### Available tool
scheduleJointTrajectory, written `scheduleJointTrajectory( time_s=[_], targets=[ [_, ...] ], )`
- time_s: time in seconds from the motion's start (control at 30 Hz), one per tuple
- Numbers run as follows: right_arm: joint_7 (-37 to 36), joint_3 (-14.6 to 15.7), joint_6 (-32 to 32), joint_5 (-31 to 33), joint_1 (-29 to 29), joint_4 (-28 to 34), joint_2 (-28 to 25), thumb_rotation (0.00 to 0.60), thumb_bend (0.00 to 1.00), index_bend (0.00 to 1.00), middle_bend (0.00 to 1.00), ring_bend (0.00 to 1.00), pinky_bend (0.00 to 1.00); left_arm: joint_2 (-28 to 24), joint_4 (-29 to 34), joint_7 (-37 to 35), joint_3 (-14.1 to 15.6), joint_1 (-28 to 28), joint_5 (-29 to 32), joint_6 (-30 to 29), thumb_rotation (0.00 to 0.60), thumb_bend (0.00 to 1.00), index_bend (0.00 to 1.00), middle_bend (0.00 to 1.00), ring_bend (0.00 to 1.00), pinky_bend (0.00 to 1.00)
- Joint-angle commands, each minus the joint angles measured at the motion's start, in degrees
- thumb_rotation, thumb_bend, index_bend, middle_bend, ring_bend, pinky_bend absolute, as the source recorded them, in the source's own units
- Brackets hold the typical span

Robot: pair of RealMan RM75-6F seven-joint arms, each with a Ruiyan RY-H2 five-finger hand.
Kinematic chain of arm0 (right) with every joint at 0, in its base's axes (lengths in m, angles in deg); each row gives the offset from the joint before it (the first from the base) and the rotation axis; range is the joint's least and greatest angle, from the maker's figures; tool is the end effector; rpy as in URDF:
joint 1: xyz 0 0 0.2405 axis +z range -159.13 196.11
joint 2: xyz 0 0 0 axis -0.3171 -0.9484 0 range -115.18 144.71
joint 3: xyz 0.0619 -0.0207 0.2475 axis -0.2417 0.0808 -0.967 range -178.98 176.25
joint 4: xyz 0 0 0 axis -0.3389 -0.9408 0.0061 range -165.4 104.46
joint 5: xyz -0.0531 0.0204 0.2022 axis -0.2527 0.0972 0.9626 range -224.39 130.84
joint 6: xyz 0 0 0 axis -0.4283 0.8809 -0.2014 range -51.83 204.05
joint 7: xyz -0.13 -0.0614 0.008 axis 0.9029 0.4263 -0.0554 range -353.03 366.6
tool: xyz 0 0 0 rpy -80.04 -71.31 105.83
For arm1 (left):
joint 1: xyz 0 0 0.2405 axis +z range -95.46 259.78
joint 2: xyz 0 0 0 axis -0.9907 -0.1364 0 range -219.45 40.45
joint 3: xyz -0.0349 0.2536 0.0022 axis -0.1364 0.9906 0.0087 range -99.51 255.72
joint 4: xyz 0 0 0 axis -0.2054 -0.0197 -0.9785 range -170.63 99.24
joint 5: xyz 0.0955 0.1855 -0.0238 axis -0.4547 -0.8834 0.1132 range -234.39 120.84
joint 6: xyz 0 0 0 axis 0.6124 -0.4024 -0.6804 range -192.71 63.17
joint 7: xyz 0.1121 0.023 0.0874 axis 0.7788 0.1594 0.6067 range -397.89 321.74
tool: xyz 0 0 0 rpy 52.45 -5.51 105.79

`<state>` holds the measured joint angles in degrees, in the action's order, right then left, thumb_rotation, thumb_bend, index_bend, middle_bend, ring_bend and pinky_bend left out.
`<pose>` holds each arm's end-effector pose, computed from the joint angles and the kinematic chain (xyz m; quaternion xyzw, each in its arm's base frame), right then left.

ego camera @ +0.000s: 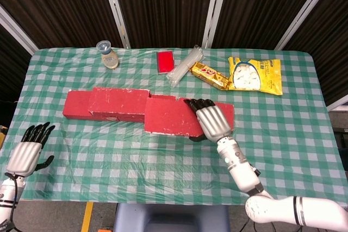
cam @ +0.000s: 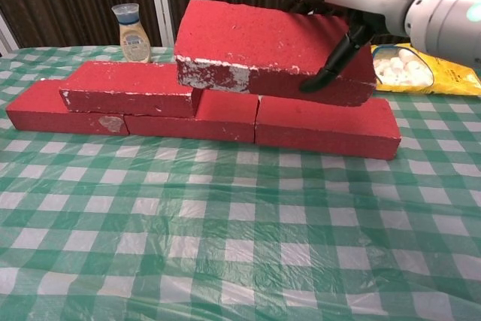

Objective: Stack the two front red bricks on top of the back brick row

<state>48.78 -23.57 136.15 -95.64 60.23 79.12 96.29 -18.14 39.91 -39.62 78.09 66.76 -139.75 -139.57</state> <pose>-0.0704 -0.3280 0.0424 0.7156 -0.3763 0.4037 0.4281 -0.3411 0.2371 0.1239 -0.6675 -0.3633 -0.3229 0.5641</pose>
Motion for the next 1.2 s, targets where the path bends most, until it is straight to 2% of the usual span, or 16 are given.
scheduleJointTrajectory(
  time_s=[0.03, 0.23, 0.4, 0.53, 0.87, 1.2],
  targets=[
    [-2.38, -2.63, -5.48, 5.81, 5.61, -6.92, -1.01, 0.600, 0.09, 0.49, 0.40, 0.42, 0.49, 0.97, -0.61, 1.06, -0.87, -0.24, 1.29, 1.02, 0.600, 0.31, 0.00, 0.00, 0.00, 0.01],
    [-3.93, -2.34, -11.51, 12.06, 11.54, -16.50, -0.39, 0.600, 0.09, 0.49, 0.40, 0.42, 0.49, 2.11, -1.94, 2.66, -1.74, -0.54, 3.10, 2.65, 0.600, 0.31, 0.00, 0.00, 0.00, 0.01],
    [-8.14, -0.45, -17.68, 13.48, 13.60, -22.65, -0.67, 0.600, 0.09, 0.49, 0.40, 0.42, 0.49, 2.33, -2.64, 2.85, -2.36, -0.46, 3.63, 2.63, 0.600, 0.31, 0.00, 0.00, 0.00, 0.01],
    [-10.31, 1.48, -19.93, 12.63, 14.62, -25.53, -0.57, 0.600, 0.09, 0.48, 0.40, 0.42, 0.49, 2.46, -2.98, 2.91, -2.68, -0.40, 3.80, 2.56, 0.600, 0.31, 0.00, 0.00, 0.00, 0.01],
    [-13.93, 5.23, -20.24, 11.45, 16.07, -28.26, 0.02, 0.600, 0.10, 0.48, 0.40, 0.42, 0.49, 2.72, -3.36, 2.82, -2.90, -0.53, 3.77, 3.23, 0.600, 0.31, 0.00, 0.00, 0.00, 0.01],
    [-13.42, 6.58, -17.68, 16.36, 19.59, -31.18, 3.51, 0.600, 0.10, 0.47, 0.40, 0.42, 0.49, 3.25, -4.19, 3.15, -3.18, -0.87, 4.11, 4.22, 0.600, 0.31, 0.00, 0.00, 0.00, 0.01]
  ],
)
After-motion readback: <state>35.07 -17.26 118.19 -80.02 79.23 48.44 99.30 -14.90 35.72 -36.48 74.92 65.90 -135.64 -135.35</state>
